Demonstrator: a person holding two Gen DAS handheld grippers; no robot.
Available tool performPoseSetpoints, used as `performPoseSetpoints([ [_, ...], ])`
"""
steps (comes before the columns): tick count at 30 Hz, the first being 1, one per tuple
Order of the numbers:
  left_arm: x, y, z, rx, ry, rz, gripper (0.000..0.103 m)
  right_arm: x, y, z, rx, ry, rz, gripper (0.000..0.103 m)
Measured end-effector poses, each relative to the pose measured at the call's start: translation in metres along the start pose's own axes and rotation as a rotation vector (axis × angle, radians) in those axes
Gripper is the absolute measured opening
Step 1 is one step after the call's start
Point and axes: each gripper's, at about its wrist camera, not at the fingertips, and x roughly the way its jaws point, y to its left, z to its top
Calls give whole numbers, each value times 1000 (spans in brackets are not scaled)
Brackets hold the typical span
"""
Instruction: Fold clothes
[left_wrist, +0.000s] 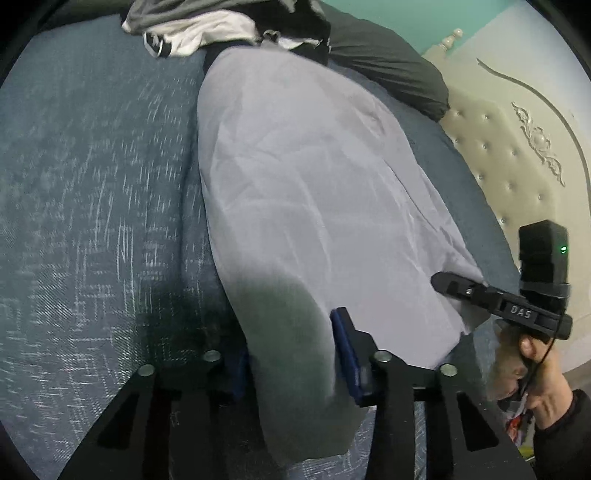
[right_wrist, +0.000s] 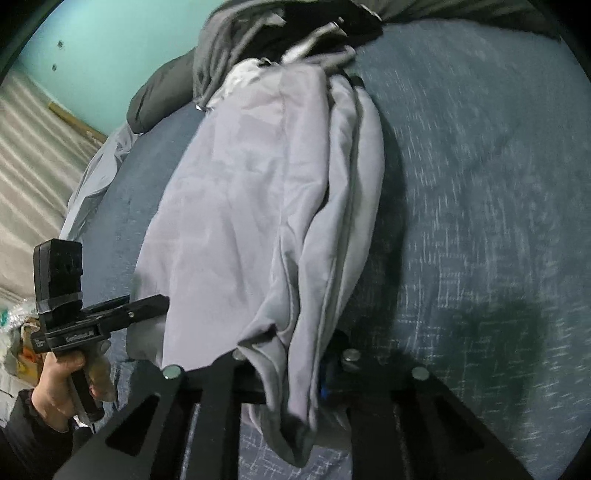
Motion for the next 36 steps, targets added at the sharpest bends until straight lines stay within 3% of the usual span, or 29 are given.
performPoseSetpoints([
  [7,-29,-36,10,56,-21,4,36,-51,2,12,-53,-46,-13,12],
  [15,-39,-123,28,136,-34,-16,35,-115,5,22,-70,-106,-39,12],
  [24,-21,-221,25,204,-12,-75,35,-197,-32,13,-48,-147,-96,12],
  [36,3,-366,48,315,-23,-144,35,-308,-99,22,-15,-228,-177,11],
])
